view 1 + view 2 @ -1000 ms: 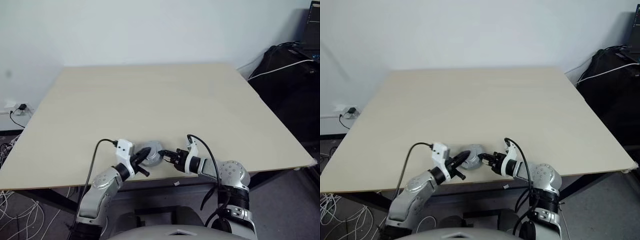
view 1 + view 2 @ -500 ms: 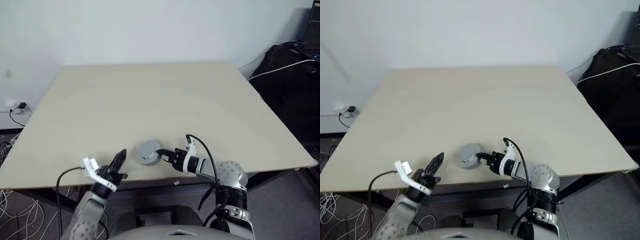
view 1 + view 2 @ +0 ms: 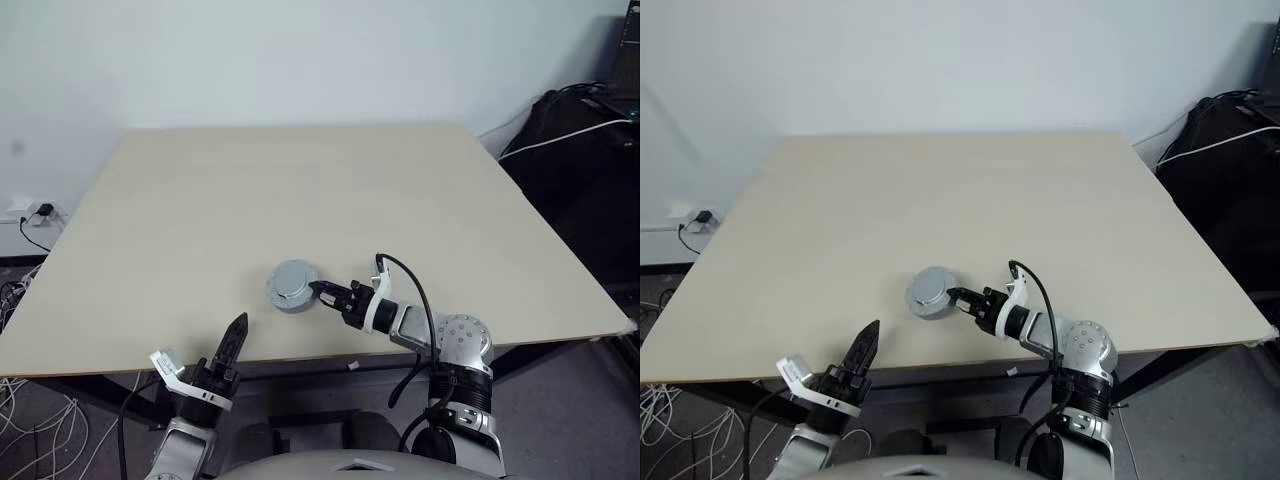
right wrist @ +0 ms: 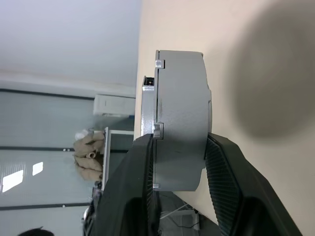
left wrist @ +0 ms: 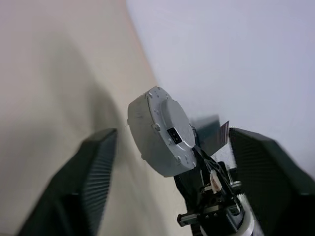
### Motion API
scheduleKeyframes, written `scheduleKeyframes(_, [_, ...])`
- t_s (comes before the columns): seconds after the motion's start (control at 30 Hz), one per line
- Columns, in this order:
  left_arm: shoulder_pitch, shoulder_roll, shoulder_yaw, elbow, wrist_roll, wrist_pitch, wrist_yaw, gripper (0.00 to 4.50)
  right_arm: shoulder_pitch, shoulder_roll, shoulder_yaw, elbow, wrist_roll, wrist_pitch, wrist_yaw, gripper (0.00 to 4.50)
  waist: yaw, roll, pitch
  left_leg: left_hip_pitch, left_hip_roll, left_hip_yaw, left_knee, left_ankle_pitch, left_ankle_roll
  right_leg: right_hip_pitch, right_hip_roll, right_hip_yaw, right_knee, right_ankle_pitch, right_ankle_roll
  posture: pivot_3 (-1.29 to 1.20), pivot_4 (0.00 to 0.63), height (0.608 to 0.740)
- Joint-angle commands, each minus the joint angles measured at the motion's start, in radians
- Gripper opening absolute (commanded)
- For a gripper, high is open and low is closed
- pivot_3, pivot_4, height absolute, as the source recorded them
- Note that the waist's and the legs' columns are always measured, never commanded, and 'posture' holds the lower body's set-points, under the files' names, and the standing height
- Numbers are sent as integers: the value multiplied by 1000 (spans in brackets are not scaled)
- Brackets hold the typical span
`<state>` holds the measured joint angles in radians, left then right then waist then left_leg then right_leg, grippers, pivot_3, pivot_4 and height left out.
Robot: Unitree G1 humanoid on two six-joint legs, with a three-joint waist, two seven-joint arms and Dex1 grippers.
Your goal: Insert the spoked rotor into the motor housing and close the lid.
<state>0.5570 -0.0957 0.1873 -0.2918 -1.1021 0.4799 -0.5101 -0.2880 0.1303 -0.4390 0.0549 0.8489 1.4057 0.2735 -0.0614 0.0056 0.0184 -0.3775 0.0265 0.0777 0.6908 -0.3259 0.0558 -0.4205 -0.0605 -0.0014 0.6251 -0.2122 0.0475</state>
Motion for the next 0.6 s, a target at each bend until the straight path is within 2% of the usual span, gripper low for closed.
scheduleKeyframes(0.03, [-5,-4,-1,10,-43,22,-13,4476,-29,55,5,-86,96,16,-3,1234,-1,0,0,0,0,0,0,0,0,0,0,0,0,0,0,0,0,740])
scheduleKeyframes(0.37, [-41,5,-11,47,-133,108,-46,4476,-8,124,37,-129,190,87,-75,1234,-1,0,0,0,0,0,0,0,0,0,0,0,0,0,0,0,0,740])
scheduleKeyframes(0.6, [-71,1,-11,43,-166,123,-78,4476,1,120,45,-128,216,107,-102,1234,-2,0,0,0,0,0,0,0,0,0,0,0,0,0,0,0,0,740])
